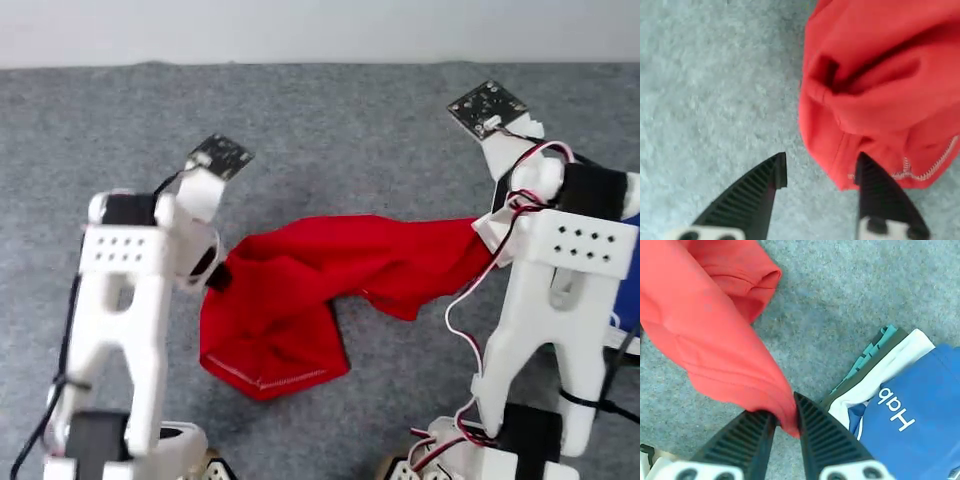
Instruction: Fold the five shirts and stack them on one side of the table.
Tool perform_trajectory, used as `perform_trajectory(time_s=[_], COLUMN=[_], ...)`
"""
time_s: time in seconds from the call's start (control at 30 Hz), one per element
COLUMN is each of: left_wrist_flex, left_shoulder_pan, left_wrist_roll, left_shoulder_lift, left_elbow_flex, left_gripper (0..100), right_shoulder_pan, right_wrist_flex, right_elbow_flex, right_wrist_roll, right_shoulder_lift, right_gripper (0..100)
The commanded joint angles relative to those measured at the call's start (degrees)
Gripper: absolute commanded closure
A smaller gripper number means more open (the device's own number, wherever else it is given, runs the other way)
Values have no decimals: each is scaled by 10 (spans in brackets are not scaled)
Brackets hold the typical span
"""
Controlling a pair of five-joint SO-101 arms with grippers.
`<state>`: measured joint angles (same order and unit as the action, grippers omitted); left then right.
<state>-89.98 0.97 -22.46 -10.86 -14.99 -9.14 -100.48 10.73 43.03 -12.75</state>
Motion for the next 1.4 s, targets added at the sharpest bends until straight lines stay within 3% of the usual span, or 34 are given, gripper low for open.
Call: perform_trajectory(time_s=[0.0, 0.23, 0.5, 0.8, 0.93, 1.37], left_wrist_flex=[-43, -80, -76, -64, -88, -99], left_shoulder_pan=[-16, -34, -97, -97, -97, -46], left_wrist_roll=[-38, -101, -105, -105, -151, -160], left_shoulder_lift=[64, 144, 177, 251, 234, 105], left_elbow_flex=[102, 174, 191, 191, 192, 189], left_gripper=[747, 748, 750, 897, 987, 957], right_shoulder_pan=[-7, -7, -7, -8, -11, -7], right_wrist_flex=[-24, -24, -24, -23, -23, -22], right_elbow_flex=[25, 24, -5, -11, -10, -8], right_wrist_roll=[4, 2, 1, 0, 1, 0], right_shoulder_lift=[-18, -18, -21, -23, -23, -23], right_gripper=[989, 989, 988, 988, 988, 988])
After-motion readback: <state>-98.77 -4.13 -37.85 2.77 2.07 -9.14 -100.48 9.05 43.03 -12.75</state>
